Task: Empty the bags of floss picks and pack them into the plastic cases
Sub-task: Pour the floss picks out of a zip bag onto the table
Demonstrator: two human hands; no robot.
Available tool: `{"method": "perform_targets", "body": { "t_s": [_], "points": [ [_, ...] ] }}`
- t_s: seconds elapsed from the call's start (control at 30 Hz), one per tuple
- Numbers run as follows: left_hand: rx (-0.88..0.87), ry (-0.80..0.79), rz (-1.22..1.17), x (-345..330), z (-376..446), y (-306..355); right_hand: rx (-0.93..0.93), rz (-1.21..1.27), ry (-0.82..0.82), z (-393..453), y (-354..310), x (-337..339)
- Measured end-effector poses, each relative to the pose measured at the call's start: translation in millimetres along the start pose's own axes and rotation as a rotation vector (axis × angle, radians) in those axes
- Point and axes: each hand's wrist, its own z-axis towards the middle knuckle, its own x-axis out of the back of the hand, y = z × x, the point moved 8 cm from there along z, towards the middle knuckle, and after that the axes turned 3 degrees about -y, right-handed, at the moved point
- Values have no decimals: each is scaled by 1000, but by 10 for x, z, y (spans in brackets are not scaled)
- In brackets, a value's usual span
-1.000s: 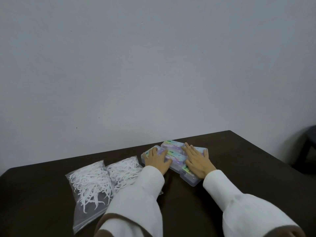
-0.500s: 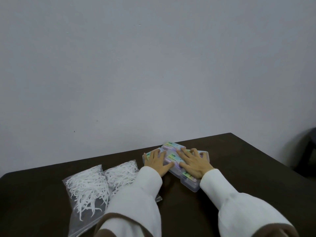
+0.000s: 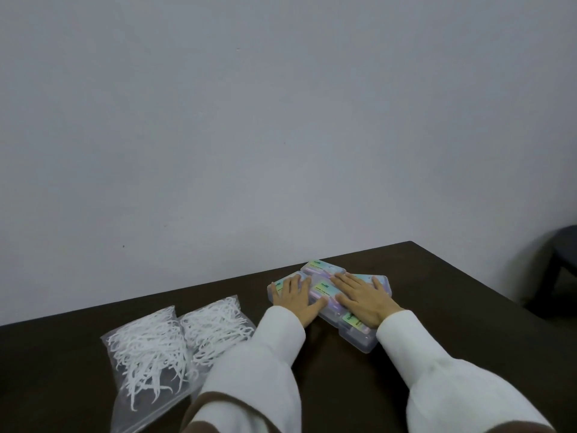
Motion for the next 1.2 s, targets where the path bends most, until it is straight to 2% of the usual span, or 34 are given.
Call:
{"method": "perform_targets", "body": {
  "t_s": [0.33,0.57,0.83,1.0,1.2],
  "points": [
    [-197,-28,73,-137,221,1234,-241,-26,44,-694,984,124],
    [-268,-36,93,-223,258,1815,-359,-5,79,-1028,1427,146],
    [-304,-15,92,-251,225,2063,-421,51,110,-1185,1593,176],
    [-322,24,-23,-217,212,2072,-432,182,160,-1154,1641,268],
    [-345,94,-146,-164,145,1989,-314,218,266,-1062,1334,330]
  ]
}}
